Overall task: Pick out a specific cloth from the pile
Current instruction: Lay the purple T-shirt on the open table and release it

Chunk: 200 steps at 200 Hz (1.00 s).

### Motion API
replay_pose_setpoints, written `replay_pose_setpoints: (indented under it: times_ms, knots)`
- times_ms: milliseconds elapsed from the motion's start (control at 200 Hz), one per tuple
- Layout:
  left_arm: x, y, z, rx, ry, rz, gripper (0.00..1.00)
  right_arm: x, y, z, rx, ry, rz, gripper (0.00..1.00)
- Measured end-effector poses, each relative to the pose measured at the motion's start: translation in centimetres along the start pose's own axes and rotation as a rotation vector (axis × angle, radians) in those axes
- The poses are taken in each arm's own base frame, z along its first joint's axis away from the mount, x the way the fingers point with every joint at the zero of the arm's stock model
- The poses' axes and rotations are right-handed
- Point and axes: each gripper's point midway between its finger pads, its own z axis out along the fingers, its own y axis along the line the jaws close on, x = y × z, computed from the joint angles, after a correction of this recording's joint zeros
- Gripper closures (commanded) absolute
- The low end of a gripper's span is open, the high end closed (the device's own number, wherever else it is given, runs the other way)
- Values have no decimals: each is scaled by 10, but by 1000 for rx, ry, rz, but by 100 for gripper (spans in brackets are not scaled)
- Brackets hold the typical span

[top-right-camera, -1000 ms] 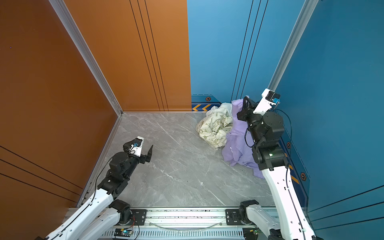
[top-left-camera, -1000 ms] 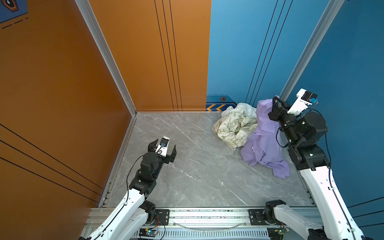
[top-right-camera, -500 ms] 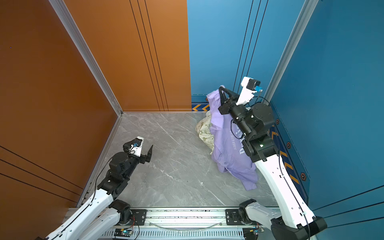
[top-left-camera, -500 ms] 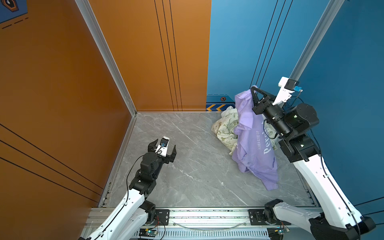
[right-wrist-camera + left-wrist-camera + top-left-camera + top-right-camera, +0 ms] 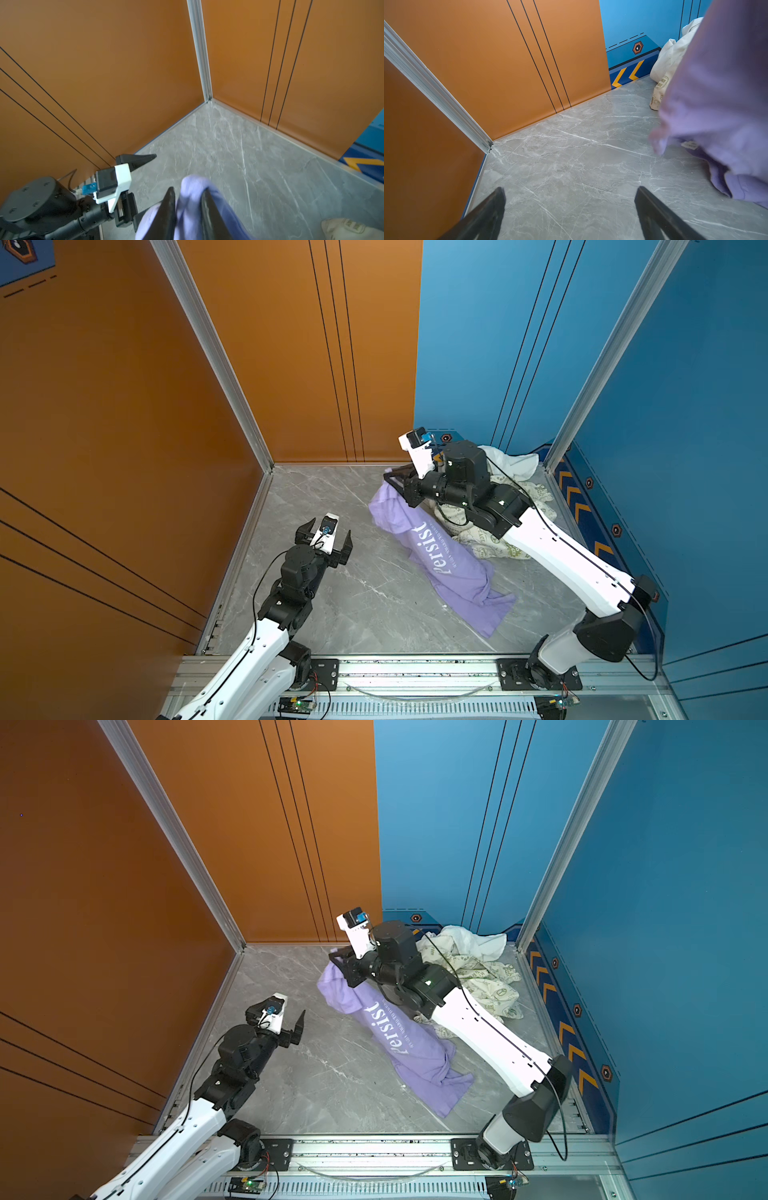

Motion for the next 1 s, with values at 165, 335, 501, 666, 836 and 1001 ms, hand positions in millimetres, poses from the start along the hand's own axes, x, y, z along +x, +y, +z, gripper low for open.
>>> replay_pose_setpoints:
  times_ms: [165, 335, 501, 666, 836, 1001]
  knots:
    - [-1, 2, -1, -11, -4, 3, 2, 60, -27, 20, 115, 226, -43, 40]
    - [-1, 3, -1, -16, -2, 3, 2, 81, -45, -1, 208, 293, -102, 35]
    - [1, 3, -1, -15, 4, 4, 2, 91, -59, -33, 271, 305, -123, 31]
    - [1, 3, -1, -16, 4, 5, 2, 116, -74, -61, 326, 342, -114, 27]
    - [0, 2, -1, -12, 3, 5, 2, 156, -95, -81, 391, 416, -59, 26]
    - [0, 2, -1, -12, 3, 5, 2, 201, -130, -104, 488, 485, 94, 27]
